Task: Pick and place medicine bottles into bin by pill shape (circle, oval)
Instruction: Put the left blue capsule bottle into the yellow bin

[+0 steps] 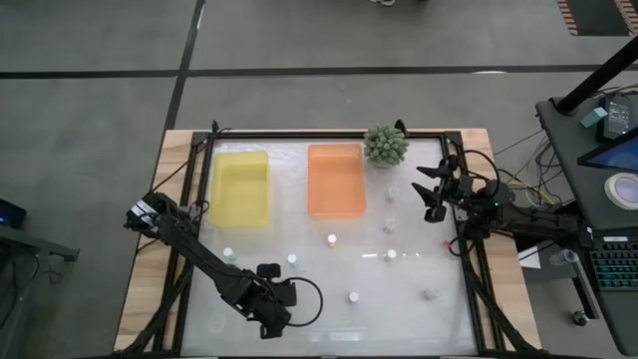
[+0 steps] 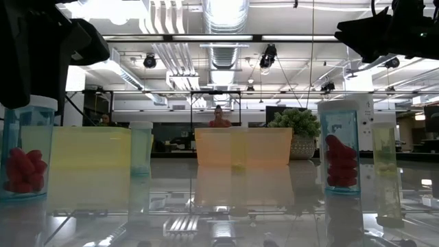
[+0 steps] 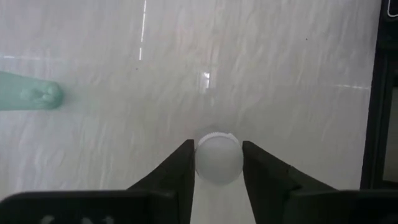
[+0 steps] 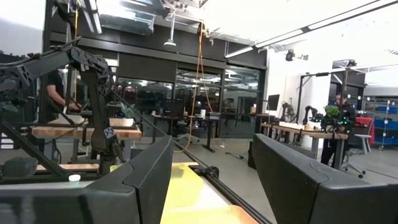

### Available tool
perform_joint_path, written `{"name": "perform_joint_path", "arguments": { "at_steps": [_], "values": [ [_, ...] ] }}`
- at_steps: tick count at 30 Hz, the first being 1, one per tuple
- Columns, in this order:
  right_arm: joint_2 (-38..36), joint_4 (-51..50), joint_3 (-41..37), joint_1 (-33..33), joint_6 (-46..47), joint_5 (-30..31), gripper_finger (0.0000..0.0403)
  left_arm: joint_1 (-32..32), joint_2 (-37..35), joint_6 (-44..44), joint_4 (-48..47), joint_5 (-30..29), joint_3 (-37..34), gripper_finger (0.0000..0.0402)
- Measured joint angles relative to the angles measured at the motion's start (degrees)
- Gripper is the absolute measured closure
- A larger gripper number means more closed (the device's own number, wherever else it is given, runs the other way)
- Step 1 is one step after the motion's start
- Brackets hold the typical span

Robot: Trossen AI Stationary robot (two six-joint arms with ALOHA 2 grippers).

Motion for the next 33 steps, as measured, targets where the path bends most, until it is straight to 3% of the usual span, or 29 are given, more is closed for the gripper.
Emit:
{"name": "perform_joint_path", "arguments": {
  "at_steps": [9,17,24,33],
  "values": [
    [0.0,0.0,0.0,0.0,0.0,0.0,0.0188,1.3,-2.6,0.5,-4.4,0.0,4.2,0.0309],
    [0.0,-0.1,0.0,0.0,0.0,0.0,0.0188,7.6,-14.9,5.0,-12.3,-3.7,4.9,0.0311],
    [0.0,0.0,0.0,0.0,0.2,0.0,0.0188,20.9,-27.4,7.9,-25.6,-10.2,4.6,0.0311],
    [0.0,0.0,0.0,0.0,-0.5,0.0,0.0188,44.2,-36.8,16.6,-27.1,-10.2,1.3,0.0311]
  ]
}}
